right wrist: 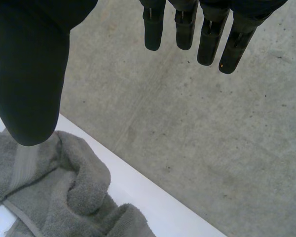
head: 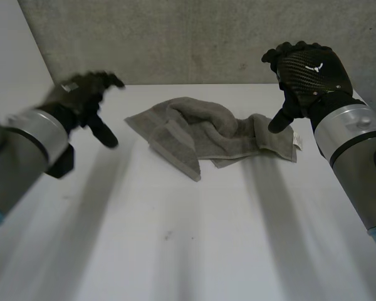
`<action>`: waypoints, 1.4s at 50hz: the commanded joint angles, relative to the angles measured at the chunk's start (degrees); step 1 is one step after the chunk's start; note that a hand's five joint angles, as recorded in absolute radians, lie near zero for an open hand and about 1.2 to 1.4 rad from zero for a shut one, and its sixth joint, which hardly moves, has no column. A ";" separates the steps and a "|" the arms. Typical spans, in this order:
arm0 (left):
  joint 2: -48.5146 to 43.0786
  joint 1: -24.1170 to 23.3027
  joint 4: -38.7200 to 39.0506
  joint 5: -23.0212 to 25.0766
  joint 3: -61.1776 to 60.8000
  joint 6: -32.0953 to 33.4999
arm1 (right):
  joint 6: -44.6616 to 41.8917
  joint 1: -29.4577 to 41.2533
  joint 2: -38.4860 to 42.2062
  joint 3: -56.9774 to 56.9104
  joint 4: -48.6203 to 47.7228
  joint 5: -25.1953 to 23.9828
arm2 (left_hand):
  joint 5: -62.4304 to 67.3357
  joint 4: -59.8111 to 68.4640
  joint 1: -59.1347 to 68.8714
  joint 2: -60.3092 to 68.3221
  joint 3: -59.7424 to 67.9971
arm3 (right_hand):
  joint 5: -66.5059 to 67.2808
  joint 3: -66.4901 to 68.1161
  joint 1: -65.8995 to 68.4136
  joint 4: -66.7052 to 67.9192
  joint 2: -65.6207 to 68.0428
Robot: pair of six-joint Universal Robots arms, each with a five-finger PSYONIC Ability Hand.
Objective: Fold the towel.
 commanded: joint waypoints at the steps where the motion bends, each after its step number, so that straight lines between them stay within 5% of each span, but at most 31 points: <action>1: -11.81 -4.32 6.49 -0.08 -0.88 3.91 | 0.00 0.00 1.53 -0.11 0.00 0.00 | 4.45 4.49 4.06 4.45 4.55 | -2.82 -2.16 -2.04 -3.31 -2.69; 14: -31.58 -7.58 25.06 2.02 8.07 22.03 | -1.49 -0.09 4.78 0.24 0.00 0.00 | 10.34 10.38 9.95 10.34 10.43 | -2.82 -2.16 -2.04 -3.31 -2.69; 33: -46.54 -8.11 23.05 5.80 26.80 23.09 | -1.93 -0.09 8.21 0.06 -0.09 0.00 | 22.79 22.83 22.40 22.78 22.88 | -2.82 -2.16 -2.04 -3.31 -2.69; 70: -52.87 -9.69 19.61 7.92 34.98 25.73 | -1.93 -0.09 10.59 0.33 -0.09 -0.97 | 28.51 28.55 28.12 28.51 28.60 | -2.82 -2.16 -2.04 -3.31 -2.69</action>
